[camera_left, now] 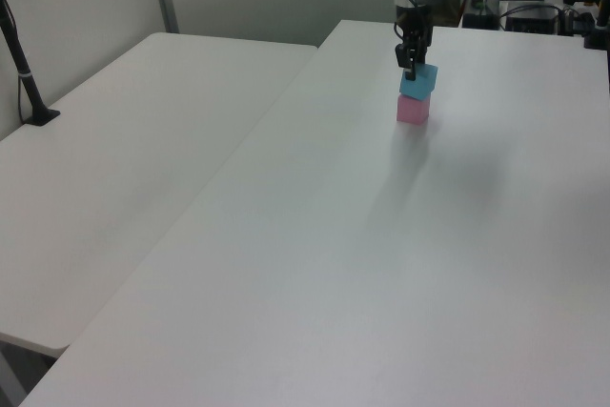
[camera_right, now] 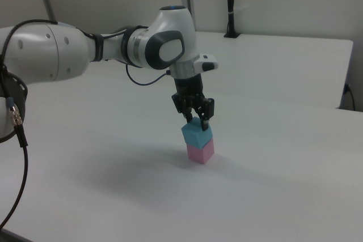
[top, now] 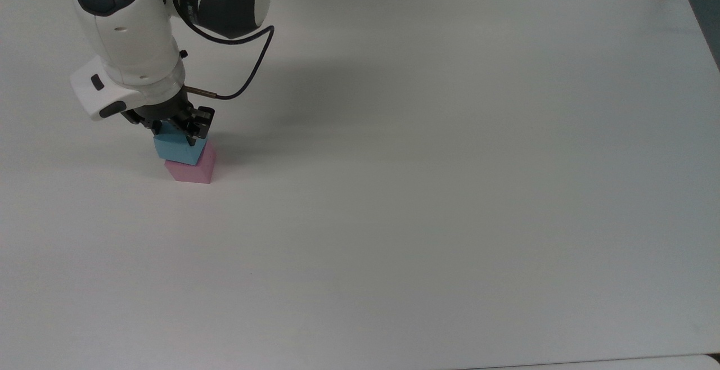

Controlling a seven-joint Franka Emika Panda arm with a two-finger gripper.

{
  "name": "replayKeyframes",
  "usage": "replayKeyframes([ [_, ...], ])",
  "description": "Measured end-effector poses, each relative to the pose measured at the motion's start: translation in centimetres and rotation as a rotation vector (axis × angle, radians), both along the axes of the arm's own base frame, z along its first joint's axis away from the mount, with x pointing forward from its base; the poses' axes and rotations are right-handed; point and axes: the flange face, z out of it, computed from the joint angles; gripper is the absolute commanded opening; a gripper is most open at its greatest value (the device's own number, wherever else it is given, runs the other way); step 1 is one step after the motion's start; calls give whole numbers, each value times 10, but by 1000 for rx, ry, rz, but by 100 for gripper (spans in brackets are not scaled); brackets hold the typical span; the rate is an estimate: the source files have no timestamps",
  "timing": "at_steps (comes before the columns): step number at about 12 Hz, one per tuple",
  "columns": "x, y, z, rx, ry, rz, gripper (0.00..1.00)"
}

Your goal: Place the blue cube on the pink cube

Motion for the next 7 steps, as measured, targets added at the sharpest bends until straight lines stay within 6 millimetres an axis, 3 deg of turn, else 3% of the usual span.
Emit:
replayKeyframes([
  [5, -4, -14, 2, -12, 0, -22, 100],
  [7, -5, -13, 18, -12, -25, -22, 100],
])
